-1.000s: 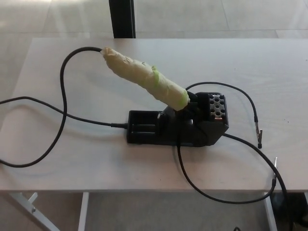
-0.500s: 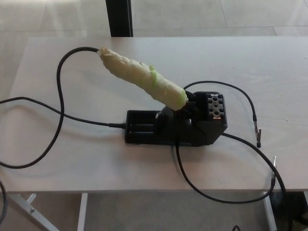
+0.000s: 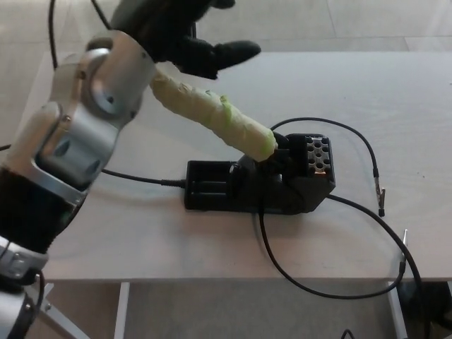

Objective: Use the left hand of the robot to grab the soldering gun kept on the middle of the table and pull it out of its base and keep it on the left side of the base

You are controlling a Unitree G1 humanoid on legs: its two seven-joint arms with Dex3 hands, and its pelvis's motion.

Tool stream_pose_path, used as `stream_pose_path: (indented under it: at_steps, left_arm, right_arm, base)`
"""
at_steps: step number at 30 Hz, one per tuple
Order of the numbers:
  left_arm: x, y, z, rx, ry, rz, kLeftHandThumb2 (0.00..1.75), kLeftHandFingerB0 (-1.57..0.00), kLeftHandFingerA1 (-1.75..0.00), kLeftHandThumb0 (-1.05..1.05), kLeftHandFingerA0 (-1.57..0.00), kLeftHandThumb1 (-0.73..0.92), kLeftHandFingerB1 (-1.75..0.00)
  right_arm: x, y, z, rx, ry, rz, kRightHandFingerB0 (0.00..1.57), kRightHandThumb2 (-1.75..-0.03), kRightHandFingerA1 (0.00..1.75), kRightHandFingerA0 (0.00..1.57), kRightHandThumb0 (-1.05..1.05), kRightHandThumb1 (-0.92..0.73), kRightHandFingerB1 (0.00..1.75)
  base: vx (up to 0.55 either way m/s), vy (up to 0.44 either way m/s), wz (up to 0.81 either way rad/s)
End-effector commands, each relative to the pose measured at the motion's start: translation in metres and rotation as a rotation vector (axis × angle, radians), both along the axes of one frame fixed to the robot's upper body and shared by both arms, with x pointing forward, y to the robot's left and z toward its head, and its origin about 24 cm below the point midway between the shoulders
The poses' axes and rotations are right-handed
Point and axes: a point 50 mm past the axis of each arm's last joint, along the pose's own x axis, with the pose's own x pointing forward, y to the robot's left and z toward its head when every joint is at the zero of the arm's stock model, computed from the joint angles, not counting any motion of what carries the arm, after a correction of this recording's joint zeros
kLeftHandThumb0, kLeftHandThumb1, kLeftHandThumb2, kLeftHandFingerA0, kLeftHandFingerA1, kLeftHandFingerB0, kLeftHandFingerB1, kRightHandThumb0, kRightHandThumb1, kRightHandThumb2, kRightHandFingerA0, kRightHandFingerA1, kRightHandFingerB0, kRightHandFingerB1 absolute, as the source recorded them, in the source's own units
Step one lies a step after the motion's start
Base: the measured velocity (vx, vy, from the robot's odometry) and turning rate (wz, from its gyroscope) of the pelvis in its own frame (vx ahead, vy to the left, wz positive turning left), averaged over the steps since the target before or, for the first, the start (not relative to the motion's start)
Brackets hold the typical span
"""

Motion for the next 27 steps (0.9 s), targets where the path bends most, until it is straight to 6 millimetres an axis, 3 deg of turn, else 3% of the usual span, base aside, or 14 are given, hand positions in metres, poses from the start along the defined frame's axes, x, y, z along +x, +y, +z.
stream_pose_path:
  at_steps: [1,5,13,14,16,17,18,22,23,24,27]
  left_arm:
    - [-0.019,-0.039,-0.012,0.462,-0.119,-0.181,0.64,-0.48,-0.68,-0.63,-0.44,0.8,-0.55]
    - [-0.02,-0.035,-0.019,0.497,-0.116,-0.2,0.65,-0.48,-0.69,-0.67,-0.43,0.84,-0.56]
    - [-0.022,-0.016,-0.025,0.683,-0.055,-0.147,0.72,-0.4,-0.6,-0.83,-0.39,0.92,-0.47]
    - [-0.022,-0.013,-0.026,0.739,-0.031,-0.134,1.18,-0.32,-0.66,-0.77,-0.35,0.74,-0.56]
    - [-0.022,-0.008,-0.025,0.791,0.018,-0.119,1.24,-0.28,-0.62,-0.87,-0.24,0.82,-0.54]
    - [-0.021,-0.005,-0.023,0.818,0.049,-0.102,1.23,-0.29,-0.59,-0.87,-0.19,0.81,-0.54]
    - [-0.021,-0.004,-0.022,0.839,0.061,-0.091,0.79,-0.34,-0.55,-0.93,-0.2,0.92,-0.43]
    - [-0.019,0.006,-0.014,0.912,0.077,-0.045,0.8,-0.33,-0.57,-0.9,-0.18,0.92,-0.39]
    - [-0.02,0.007,-0.012,0.924,0.083,-0.039,0.79,-0.3,-0.56,-0.9,-0.14,0.92,-0.41]
    - [-0.019,0.008,-0.011,0.939,0.087,-0.032,1.18,-0.27,-0.57,-0.88,-0.12,0.78,-0.51]
    - [-0.019,0.008,-0.009,0.959,0.08,-0.022,1.18,-0.25,-0.56,-0.88,-0.11,0.77,-0.5]
  right_arm:
    - [0.0,-0.014,0.022,-0.039,-0.046,0.023,0.26,-1.04,0.57,0.44,-1.05,-0.27,0.33]
    - [0.0,-0.014,0.023,-0.039,-0.049,0.022,0.28,-1.12,0.56,0.43,-1.05,-0.21,0.3]
    - [0.005,-0.015,0.026,-0.043,-0.058,0.029,0.27,-1.07,0.56,0.43,-1.05,-0.26,0.32]
    - [0.005,-0.015,0.026,-0.047,-0.056,0.031,0.28,-1.07,0.56,0.44,-1.05,-0.27,0.32]
    - [0.007,-0.016,0.028,-0.048,-0.059,0.034,0.28,-1.11,0.55,0.44,-1.05,-0.25,0.31]
    - [0.008,-0.016,0.029,-0.051,-0.058,0.034,0.26,-1.04,0.56,0.45,-1.05,-0.28,0.33]
    - [0.008,-0.017,0.029,-0.053,-0.059,0.031,0.28,-1.08,0.56,0.46,-1.05,-0.26,0.32]
    - [0.01,-0.017,0.031,-0.055,-0.06,0.029,0.27,-1.09,0.56,0.46,-1.05,-0.25,0.32]
    - [0.01,-0.017,0.031,-0.054,-0.06,0.028,0.28,-1.16,0.56,0.46,-1.05,-0.18,0.31]
    - [0.01,-0.017,0.031,-0.055,-0.06,0.027,0.28,-1.16,0.56,0.46,-1.05,-0.18,0.31]
    - [0.01,-0.017,0.031,-0.055,-0.063,0.031,0.26,-1.11,0.55,0.45,-1.05,-0.25,0.32]
  base:
    - [0.0,0.0,0.0]
    - [0.0,0.0,0.0]
    - [0.0,0.0,0.0]
    - [0.0,0.0,0.0]
    - [0.0,0.0,0.0]
    - [0.0,0.0,0.0]
    - [0.0,0.0,0.0]
    - [0.0,0.0,0.0]
    - [0.0,0.0,0.0]
    - [0.0,0.0,0.0]
    - [0.0,0.0,0.0]
